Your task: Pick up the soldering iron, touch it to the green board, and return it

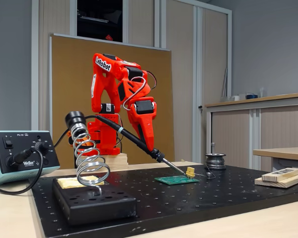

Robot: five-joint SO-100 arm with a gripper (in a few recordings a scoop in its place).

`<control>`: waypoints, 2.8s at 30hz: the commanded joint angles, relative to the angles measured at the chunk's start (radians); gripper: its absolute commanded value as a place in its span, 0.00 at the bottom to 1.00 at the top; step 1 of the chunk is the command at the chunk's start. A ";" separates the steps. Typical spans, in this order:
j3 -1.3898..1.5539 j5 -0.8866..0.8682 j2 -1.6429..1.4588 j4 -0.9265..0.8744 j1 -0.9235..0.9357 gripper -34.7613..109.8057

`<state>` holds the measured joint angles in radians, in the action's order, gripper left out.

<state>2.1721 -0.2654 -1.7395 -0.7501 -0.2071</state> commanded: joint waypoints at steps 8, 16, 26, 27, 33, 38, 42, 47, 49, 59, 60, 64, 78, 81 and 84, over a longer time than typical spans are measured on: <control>-0.044 -0.011 -0.006 0.000 -0.017 0.24; -0.044 -0.011 -0.006 0.000 -0.017 0.24; -0.044 -0.012 -0.006 -0.003 -0.017 0.24; -0.044 -0.012 -0.006 -0.003 -0.017 0.24; -0.044 -0.011 -0.009 -0.005 -0.017 0.24; -0.040 -0.012 -0.012 -0.006 -0.018 0.24; -0.038 -0.014 -0.017 -0.008 -0.020 0.24; -0.037 -0.014 -0.023 -0.014 -0.020 0.24; -0.032 -0.014 -0.025 -0.012 -0.020 0.24; 0.032 -0.017 -0.084 -0.009 -0.011 0.24; 0.043 -0.015 -0.097 -0.011 -0.006 0.24; 0.087 -0.002 -0.164 -0.044 0.021 0.24; 0.132 0.127 -0.397 -0.233 0.181 0.24; 0.071 0.147 -0.367 -0.255 0.190 0.24; -0.009 0.169 -0.307 -0.278 0.190 0.24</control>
<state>2.2534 -0.1012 -2.0509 -1.0002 -0.0031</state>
